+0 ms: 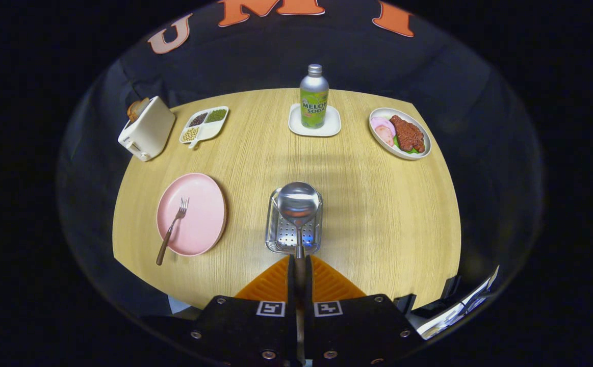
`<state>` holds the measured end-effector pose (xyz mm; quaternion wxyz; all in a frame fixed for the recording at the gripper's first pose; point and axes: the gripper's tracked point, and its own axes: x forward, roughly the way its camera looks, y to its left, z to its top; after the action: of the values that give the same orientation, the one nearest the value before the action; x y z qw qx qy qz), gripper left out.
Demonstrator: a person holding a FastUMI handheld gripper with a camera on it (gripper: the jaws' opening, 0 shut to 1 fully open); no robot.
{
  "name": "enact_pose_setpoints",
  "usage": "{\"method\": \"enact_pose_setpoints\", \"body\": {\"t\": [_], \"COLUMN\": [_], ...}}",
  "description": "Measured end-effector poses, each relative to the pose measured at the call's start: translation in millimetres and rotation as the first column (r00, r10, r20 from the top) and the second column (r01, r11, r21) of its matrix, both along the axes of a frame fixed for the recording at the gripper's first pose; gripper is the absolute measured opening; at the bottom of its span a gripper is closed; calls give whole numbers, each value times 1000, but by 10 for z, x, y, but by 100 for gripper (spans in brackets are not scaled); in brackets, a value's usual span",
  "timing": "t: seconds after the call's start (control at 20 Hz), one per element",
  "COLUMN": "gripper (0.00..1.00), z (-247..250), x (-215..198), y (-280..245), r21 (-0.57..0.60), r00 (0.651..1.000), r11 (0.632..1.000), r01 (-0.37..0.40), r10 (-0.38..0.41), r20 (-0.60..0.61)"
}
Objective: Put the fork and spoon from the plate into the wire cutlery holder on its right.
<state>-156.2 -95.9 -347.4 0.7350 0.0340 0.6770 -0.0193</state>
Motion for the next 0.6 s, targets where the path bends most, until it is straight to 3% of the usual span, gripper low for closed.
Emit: {"method": "enact_pose_setpoints", "body": {"t": [0.4,0.6], "gripper": [7,8], "z": [-211,-319], "x": [-52,52], "y": [-15,-16], "r21": [42,41], "r00": [986,984], "r11": [999,999], "r01": [-22,-30], "r10": [29,36], "r20": [-162,-176]}}
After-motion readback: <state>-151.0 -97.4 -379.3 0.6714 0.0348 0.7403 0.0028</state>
